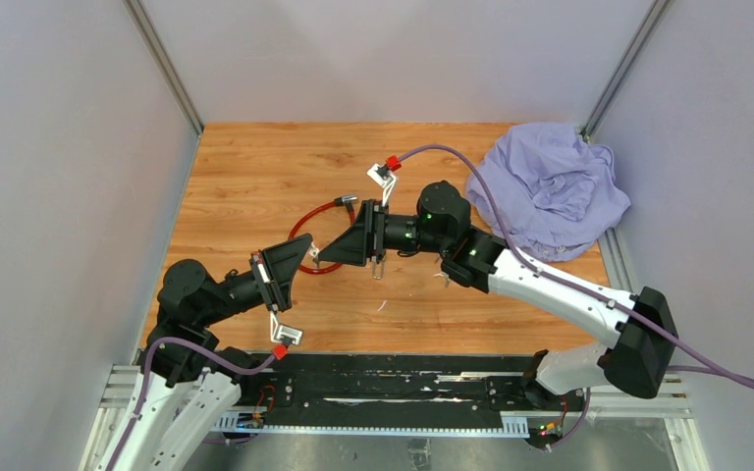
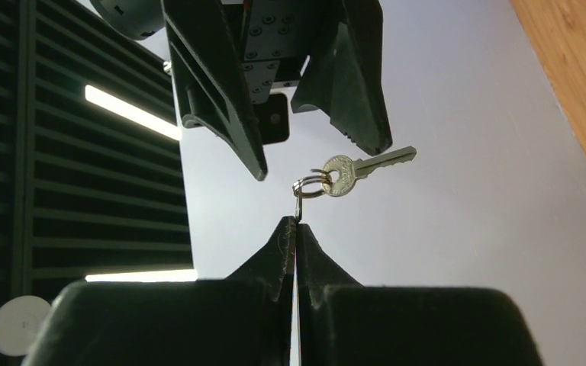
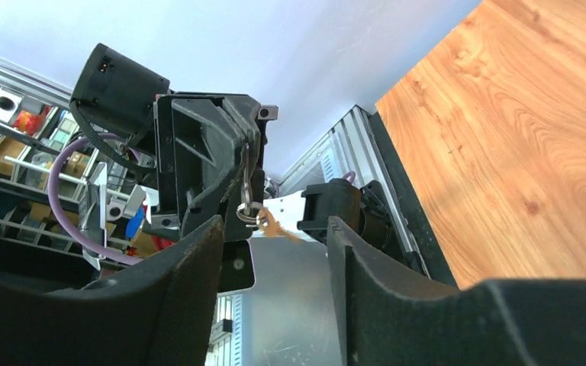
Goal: Unlock with the key
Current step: Pick up the key from the center of the board.
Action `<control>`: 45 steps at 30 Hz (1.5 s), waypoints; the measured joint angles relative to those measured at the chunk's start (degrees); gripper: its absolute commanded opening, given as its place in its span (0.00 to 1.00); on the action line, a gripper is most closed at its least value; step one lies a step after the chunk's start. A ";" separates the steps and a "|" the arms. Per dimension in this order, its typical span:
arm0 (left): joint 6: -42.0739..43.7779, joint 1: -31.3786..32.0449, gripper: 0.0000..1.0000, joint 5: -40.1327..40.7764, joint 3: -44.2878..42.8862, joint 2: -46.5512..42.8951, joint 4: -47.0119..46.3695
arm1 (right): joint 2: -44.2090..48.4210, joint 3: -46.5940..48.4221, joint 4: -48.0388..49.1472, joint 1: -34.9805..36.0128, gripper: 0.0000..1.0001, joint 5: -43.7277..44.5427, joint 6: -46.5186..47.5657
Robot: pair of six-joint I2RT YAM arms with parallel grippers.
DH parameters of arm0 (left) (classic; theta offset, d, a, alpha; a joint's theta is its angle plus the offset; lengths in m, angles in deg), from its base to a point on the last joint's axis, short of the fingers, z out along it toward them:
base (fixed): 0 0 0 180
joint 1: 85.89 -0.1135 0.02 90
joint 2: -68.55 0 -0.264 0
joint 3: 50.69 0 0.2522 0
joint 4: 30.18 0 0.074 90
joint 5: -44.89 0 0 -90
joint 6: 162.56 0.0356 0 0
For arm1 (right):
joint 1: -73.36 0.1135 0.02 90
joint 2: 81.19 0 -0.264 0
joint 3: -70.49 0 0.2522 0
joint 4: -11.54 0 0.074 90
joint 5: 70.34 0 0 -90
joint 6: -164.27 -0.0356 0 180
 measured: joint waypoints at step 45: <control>-0.37 0.00 0.00 3.04 0.15 -0.33 -1.03 | -7.17 -4.17 25.57 -0.04 0.16 -0.66 -12.48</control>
